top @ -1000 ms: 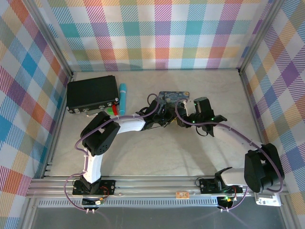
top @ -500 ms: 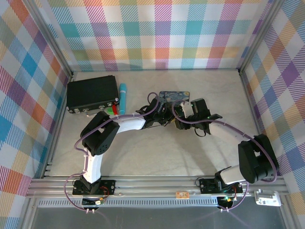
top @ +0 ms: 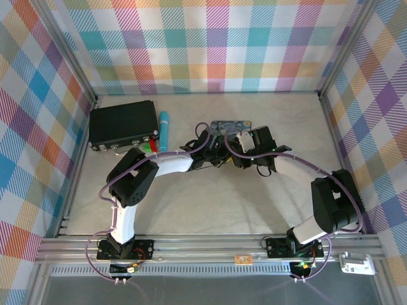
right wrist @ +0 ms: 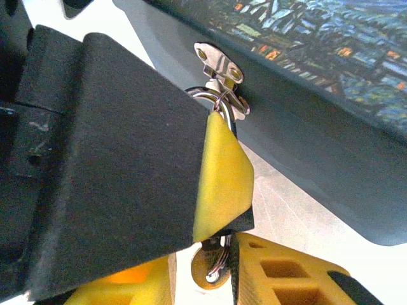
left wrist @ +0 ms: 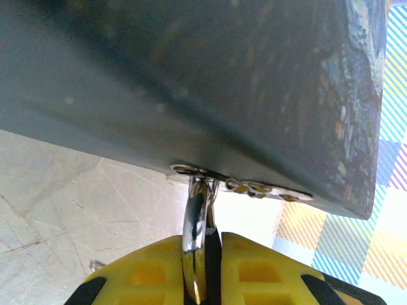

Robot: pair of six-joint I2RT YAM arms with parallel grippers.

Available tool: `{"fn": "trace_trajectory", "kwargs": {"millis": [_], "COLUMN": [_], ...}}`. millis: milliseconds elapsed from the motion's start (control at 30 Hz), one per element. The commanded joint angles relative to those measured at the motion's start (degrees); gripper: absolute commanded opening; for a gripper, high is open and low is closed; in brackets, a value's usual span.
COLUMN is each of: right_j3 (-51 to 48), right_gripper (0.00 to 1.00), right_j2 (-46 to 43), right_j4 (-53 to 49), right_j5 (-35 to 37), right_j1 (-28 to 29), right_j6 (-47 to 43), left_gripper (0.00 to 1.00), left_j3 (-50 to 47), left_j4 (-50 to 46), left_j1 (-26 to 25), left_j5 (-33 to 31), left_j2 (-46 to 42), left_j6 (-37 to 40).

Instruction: Unlock the padlock with the key

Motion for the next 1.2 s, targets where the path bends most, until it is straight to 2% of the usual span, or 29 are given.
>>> {"fn": "trace_trajectory", "kwargs": {"millis": [0, 200, 367, 767, 967, 1167], "right_j3": [1.37, 0.77, 1.25, 4.61, 7.37, 8.10], "right_gripper": [0.29, 0.34, 0.33, 0.09, 0.01, 0.00], "right_j2": [0.59, -0.01, 0.33, 2.32, 3.21, 4.91], "right_j4": [-0.09, -1.42, -1.29, -2.83, -4.86, -4.31], "right_j5": [-1.04, -2.17, -2.11, -2.70, -10.90, -21.10], "right_j1": [0.36, 0.45, 0.44, 0.17, -2.15, -6.09], "right_j6": [-1.19, -1.23, -1.21, 1.37, 6.61, 11.01], "left_gripper": [0.00, 0.00, 0.00, 0.00, 0.00, 0.00], "left_j3": [-0.58, 0.16, 0.17, -1.54, -4.87, -9.72], "left_j4": [2.16, 1.90, 1.89, 2.55, 3.91, 6.99], "left_j1": [-0.10, 0.27, 0.28, 0.35, 0.40, 0.53], "left_j5": [2.90, 3.66, 3.87, 4.54, 5.54, 4.52], "left_j2": [-5.11, -6.00, -6.29, -7.85, -8.20, -7.90], "left_j6": [-1.38, -1.35, -1.30, -0.99, 3.44, 11.60]}}
